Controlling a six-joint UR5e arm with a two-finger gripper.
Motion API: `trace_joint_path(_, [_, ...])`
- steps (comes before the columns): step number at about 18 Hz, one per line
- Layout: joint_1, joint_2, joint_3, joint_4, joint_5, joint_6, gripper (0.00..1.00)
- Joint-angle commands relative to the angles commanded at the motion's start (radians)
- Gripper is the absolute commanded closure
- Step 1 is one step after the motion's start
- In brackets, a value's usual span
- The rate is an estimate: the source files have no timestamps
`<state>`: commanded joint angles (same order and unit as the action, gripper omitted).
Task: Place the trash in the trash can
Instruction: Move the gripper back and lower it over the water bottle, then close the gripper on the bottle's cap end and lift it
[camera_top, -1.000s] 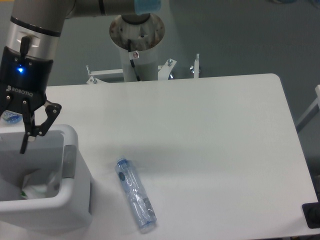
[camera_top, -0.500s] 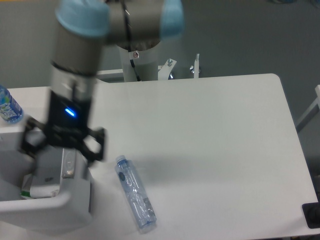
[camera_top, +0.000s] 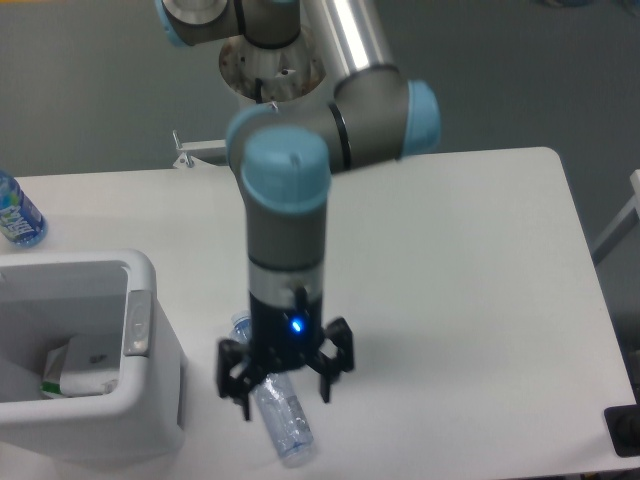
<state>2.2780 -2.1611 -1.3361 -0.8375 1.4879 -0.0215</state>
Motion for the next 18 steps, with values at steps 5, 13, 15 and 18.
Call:
trace_joint_path(5, [-0.009,-0.101,-0.002,-0.003,0.029,0.000,0.00])
trace_joint_path(13, [-0.048,-0.143,-0.012,-0.005,0.034,-0.002,0.00])
trace_joint_path(15, [-0.054,-0.138,-0.026,-0.003,0.034,-0.002,0.00])
trace_joint_path(18, [-0.058,-0.147,-0.031,-0.003,0.035,-0.002,0.00])
